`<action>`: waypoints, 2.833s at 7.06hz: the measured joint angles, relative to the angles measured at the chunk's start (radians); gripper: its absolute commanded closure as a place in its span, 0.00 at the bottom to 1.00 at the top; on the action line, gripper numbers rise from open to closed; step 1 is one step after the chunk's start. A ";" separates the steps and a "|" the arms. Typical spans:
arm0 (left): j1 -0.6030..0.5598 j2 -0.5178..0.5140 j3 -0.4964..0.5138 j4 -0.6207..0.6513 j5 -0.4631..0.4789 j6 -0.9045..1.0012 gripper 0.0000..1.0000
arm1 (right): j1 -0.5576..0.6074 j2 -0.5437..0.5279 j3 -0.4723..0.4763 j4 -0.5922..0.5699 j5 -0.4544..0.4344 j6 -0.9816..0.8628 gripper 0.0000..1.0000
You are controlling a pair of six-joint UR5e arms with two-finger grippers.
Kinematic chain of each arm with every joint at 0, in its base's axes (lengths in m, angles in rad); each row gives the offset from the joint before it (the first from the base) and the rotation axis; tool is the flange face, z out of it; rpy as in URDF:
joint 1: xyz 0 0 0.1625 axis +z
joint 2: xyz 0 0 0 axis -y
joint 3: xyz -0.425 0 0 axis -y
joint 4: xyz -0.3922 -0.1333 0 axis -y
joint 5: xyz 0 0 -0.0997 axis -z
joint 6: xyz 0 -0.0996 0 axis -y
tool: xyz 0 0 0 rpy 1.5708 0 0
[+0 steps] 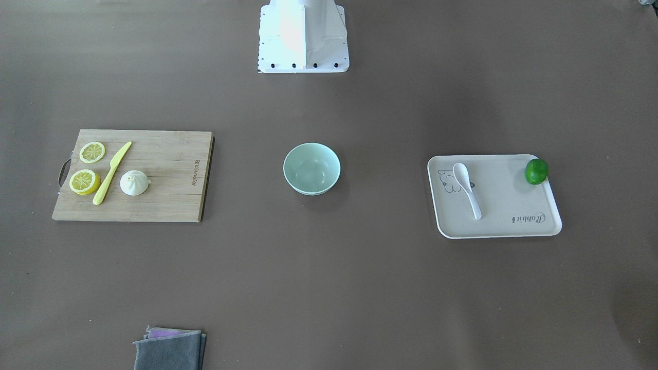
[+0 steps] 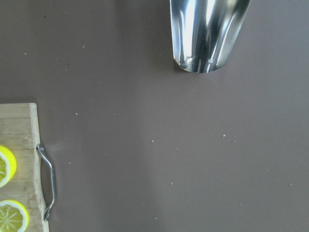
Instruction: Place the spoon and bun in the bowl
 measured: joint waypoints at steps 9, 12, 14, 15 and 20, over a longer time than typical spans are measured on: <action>0.467 -0.115 0.011 -0.409 0.244 -0.442 0.02 | -0.002 0.081 0.029 -0.001 0.008 -0.007 0.00; 0.591 -0.187 0.015 -0.286 0.454 -0.540 0.02 | -0.016 0.093 0.024 0.017 0.012 -0.003 0.00; 0.718 -0.221 0.021 -0.272 0.591 -0.726 0.02 | -0.024 0.090 0.026 0.027 0.029 0.020 0.00; 0.771 -0.236 0.025 -0.272 0.634 -0.805 0.02 | -0.035 0.090 0.028 0.043 0.052 0.032 0.00; 0.854 -0.246 0.144 -0.382 0.708 -0.881 0.02 | -0.120 0.125 0.038 0.118 0.100 0.149 0.00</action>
